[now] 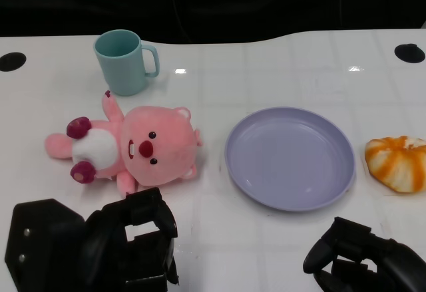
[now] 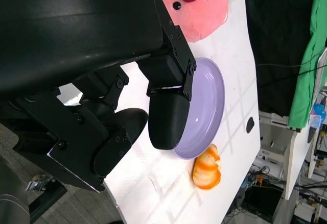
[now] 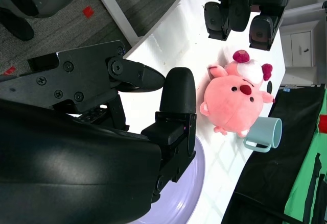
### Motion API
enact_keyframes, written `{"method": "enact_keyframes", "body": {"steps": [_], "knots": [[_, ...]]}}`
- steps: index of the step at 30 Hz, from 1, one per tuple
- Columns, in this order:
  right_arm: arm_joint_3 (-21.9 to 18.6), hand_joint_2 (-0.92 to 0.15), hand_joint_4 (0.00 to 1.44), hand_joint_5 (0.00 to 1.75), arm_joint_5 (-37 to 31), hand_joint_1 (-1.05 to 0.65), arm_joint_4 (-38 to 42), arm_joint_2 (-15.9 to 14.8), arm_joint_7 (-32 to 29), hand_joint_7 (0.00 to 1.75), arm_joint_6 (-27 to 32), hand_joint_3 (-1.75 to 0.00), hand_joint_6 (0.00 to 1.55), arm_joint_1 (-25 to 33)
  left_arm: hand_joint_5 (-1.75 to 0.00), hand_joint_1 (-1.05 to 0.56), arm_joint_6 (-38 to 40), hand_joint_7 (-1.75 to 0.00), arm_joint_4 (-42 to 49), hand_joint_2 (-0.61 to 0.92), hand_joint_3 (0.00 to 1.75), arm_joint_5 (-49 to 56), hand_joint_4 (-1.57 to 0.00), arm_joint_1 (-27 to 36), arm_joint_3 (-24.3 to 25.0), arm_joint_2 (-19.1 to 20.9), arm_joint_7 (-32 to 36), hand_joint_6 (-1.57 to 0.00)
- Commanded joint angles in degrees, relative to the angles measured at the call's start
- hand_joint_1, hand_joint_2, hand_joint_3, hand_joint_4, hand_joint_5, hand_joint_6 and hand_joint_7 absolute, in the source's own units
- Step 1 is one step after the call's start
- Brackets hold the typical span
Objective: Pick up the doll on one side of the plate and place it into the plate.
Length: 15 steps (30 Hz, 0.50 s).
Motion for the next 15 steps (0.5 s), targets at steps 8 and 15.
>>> {"method": "enact_keyframes", "body": {"steps": [8,15], "knots": [[0.0,-0.92,0.67,1.75,0.0,-0.23,0.1,-0.2,-0.1,1.63,-0.8,-0.50,0.50,0.3,-1.75,-0.05,-1.7,-1.65,0.4,0.44,1.39,1.1,-0.90,0.5,0.0,1.2,-0.2,-0.82],[0.0,-0.92,0.68,1.75,-0.2,-0.23,-0.3,-0.3,-0.3,1.64,-0.6,-0.50,0.51,0.4,-1.75,-0.06,-2.3,-1.66,0.7,0.44,1.38,0.8,-0.91,0.6,0.1,1.2,-0.5,-0.82]]}}
